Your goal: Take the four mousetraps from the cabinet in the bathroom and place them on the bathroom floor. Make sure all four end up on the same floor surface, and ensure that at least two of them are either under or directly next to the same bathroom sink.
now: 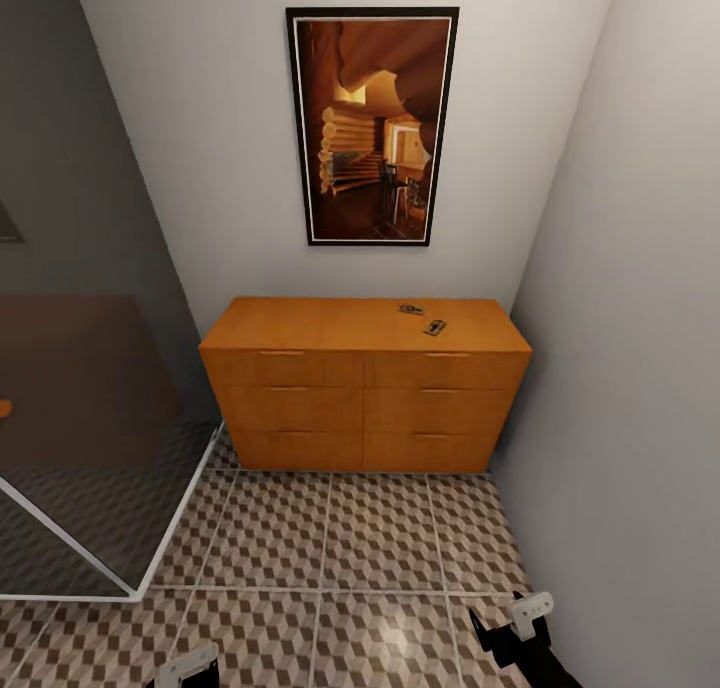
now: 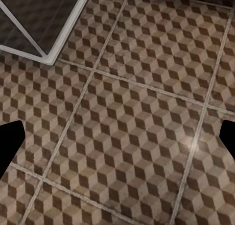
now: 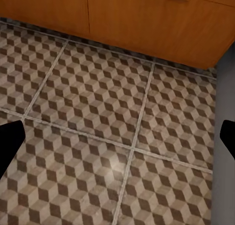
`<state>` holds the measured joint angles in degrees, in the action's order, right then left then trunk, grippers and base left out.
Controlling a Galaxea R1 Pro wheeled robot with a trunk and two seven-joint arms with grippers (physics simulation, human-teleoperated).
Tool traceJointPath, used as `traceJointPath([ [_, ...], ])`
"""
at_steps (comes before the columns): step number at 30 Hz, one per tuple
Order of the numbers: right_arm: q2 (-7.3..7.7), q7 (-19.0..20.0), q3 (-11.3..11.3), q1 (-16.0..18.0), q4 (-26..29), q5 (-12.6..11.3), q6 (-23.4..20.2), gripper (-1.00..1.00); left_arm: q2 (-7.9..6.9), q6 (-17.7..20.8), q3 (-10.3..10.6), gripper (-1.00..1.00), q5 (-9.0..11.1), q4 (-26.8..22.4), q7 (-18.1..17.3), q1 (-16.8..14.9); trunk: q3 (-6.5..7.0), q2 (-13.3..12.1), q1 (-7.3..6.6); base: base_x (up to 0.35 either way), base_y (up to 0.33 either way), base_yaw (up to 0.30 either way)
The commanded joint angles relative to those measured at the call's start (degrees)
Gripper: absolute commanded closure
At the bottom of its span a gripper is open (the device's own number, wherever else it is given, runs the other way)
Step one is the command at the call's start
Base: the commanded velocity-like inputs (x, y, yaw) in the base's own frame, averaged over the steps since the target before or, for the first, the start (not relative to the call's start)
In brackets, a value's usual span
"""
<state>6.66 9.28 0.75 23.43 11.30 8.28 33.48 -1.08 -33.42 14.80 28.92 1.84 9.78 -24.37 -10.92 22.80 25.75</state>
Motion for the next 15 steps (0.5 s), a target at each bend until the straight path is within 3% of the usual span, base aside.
traceJointPath([
  [1,0.02,0.04,0.05,0.04,-0.03,0.16,0.18,-1.00,0.03,-0.24,0.49,-1.00,0.16,0.18,0.24,-0.10,-0.11,0.11,0.03,0.000,0.000,0.000],
  [15,0.02,0.04,0.12,0.04,-0.04,0.16,0.19,-1.00,0.03,-0.24,0.49,-1.00,0.15,0.18,0.25,-0.09,-0.11,0.11,0.03,0.000,0.000,0.000],
])
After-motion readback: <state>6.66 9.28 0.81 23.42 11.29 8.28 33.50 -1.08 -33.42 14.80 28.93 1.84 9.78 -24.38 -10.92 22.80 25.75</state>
